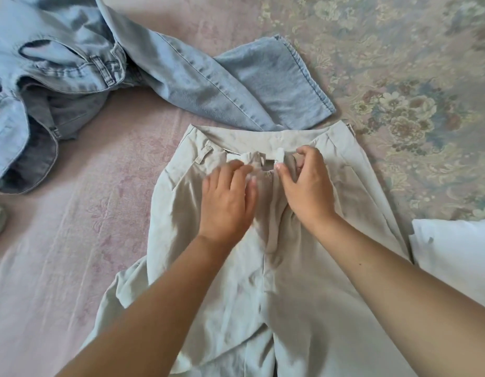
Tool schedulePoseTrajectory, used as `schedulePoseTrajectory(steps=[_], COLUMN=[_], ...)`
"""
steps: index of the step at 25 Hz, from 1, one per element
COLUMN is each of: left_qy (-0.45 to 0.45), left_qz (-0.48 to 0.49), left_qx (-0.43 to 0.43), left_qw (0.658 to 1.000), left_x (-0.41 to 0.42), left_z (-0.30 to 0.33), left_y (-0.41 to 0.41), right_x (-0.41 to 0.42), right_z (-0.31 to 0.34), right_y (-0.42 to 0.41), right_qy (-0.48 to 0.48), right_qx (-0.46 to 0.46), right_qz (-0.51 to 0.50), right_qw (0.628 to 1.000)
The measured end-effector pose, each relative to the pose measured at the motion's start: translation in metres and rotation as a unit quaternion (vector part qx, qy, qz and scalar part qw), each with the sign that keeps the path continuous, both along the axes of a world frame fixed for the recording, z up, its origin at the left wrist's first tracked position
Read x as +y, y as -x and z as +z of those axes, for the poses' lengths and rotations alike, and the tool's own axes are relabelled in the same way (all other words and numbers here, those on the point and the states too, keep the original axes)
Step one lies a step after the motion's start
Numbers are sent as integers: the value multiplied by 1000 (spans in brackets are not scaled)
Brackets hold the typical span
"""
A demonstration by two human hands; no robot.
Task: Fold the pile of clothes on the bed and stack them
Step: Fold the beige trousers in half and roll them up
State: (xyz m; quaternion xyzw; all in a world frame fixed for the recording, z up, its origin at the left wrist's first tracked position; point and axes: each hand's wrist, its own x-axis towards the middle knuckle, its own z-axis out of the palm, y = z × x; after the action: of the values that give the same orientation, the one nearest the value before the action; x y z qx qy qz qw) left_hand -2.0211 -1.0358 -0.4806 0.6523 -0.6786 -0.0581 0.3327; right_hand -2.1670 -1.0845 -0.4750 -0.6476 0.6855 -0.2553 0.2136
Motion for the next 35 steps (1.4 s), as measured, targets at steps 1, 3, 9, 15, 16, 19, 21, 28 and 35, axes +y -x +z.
schedulePoseTrajectory(steps=[1,3,9,15,16,19,21,28,35], left_qy=[-22,-141,-360,-355,-357,-374,-384,-397,-371], left_qz=[22,2,-13,128,156,226,238,185,205], left_qx=[9,4,35,427,466,559,605,547,551], left_qw=[999,990,932,822,794,704,656,713,718], left_x=[-21,-53,-81,-32,-24,-5,6,21,24], left_z=[5,14,21,63,68,72,73,79,83], left_y=[2,5,4,22,26,33,37,46,49], right_x=[-6,-18,-24,14,24,51,65,90,92], right_z=[4,6,8,42,48,54,52,62,71], right_y=[-4,-7,-3,0,-2,1,7,17,17], right_qy=[-52,-132,-243,-269,-266,-238,-228,-212,-208], right_qx=[-22,-55,-205,-339,-350,-341,-320,-351,-338], right_qz=[-38,-59,-80,-148,-146,-108,-83,-62,-63], right_qw=[998,988,945,890,886,903,916,910,916])
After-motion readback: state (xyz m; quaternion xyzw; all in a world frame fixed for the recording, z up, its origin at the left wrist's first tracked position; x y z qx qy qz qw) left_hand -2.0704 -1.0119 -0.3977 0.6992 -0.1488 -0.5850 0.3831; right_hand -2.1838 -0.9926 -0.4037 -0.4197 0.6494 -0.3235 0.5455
